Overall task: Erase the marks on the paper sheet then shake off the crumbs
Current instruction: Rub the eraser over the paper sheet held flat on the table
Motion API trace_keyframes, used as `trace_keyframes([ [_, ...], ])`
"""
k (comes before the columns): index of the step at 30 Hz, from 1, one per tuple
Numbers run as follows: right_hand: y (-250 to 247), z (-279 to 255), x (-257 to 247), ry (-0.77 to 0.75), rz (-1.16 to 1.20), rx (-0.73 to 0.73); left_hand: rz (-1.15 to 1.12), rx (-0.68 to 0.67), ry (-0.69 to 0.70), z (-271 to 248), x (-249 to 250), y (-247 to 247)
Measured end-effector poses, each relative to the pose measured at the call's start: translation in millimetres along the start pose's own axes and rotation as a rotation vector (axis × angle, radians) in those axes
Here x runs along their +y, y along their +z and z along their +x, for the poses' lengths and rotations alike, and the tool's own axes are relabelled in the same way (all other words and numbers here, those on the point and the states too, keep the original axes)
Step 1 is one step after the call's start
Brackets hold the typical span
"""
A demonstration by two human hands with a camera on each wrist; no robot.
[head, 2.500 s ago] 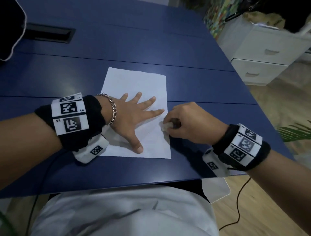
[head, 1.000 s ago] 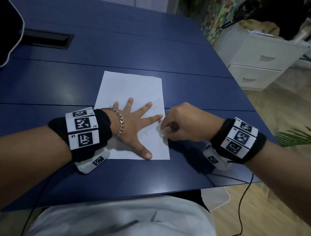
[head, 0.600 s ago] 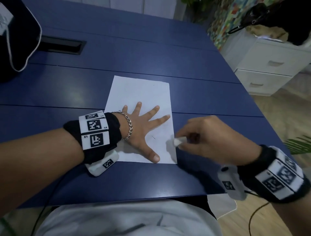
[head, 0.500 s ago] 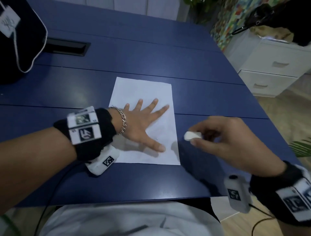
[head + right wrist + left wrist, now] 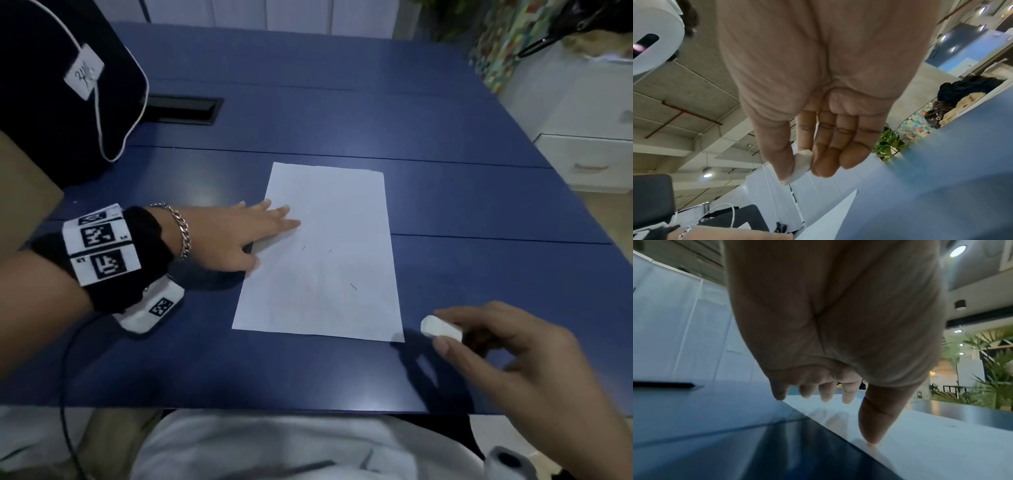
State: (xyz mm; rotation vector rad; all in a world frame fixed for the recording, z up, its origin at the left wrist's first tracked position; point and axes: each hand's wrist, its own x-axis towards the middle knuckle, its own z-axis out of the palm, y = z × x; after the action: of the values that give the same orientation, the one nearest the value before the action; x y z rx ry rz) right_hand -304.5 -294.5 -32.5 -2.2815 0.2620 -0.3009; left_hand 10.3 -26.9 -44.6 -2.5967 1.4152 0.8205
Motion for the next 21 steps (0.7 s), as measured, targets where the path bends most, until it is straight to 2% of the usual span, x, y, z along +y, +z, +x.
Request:
trace_keyframes([
  [6,11,3,-4,-0.065,-0.034,-0.021,0.008,0.032,-0.032,-11,12,12],
  [11,14,0,-10,-0.088,-0.093,-0.087,-0.006,0.009,0.009,-39,34,32],
  [16,4,15,-25,-0.13,-0.265,-0.244,-0.079,0.084,-0.012,-53,34,32],
  [21,14,53,-53,-0.221,-0.425,-0.459,-0.044,0.028,-0.005,-45,37,46],
])
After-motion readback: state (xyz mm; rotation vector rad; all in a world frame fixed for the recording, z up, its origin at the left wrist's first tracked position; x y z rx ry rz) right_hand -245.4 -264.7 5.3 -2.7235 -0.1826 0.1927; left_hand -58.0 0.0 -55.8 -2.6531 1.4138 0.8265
